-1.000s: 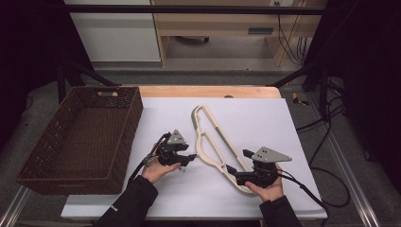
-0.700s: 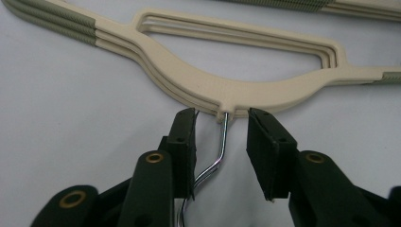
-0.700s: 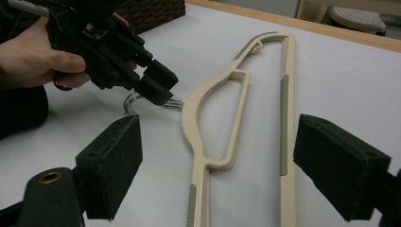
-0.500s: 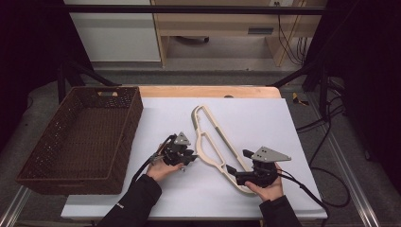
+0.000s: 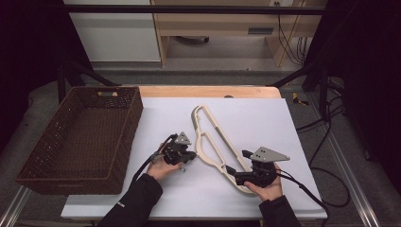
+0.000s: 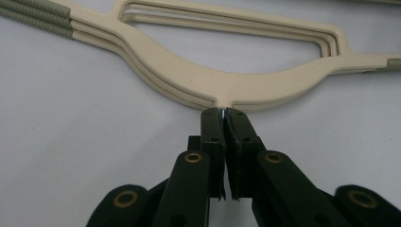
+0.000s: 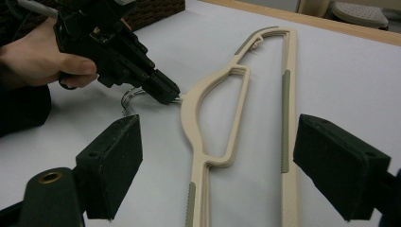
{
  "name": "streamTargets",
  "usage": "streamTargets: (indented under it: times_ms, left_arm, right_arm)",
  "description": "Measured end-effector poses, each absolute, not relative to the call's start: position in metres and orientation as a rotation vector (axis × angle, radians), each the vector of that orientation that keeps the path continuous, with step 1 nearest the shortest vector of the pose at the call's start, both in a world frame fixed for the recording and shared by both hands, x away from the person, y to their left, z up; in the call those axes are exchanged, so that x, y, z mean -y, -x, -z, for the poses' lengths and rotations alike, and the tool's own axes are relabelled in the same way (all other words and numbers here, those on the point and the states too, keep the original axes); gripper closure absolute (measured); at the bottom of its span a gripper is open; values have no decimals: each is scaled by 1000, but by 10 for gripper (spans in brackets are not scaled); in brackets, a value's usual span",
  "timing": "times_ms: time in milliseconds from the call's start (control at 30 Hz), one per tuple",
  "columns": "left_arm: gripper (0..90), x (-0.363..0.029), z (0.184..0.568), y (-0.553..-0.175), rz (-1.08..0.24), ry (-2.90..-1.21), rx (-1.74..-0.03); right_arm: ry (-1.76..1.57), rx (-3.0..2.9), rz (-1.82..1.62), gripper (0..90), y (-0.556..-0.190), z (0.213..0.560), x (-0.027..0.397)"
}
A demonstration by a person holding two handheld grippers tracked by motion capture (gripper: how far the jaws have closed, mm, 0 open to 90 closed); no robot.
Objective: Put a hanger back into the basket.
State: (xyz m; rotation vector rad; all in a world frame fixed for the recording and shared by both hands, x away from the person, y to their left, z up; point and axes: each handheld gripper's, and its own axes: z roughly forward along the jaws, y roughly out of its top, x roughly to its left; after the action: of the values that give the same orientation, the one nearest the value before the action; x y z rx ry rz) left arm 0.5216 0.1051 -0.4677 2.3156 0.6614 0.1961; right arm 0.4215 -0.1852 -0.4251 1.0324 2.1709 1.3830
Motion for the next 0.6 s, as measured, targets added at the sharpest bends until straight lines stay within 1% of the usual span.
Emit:
streamTargets:
  times_ms: [333, 400, 600]
  left_arm:
    - [883, -101, 459, -520, -210, -2381, -599]
    - [884, -100, 457, -519, -206, -2359, -608]
    - [884, -98, 452, -518, -213, -2387, -588]
  right_arm:
    - [-1038, -2185, -1369, 166, -423, 428, 184]
    - [-1035, -2188, -1369, 167, -424, 428, 184]
    - [-1038, -2192, -1383, 175, -426, 429, 183]
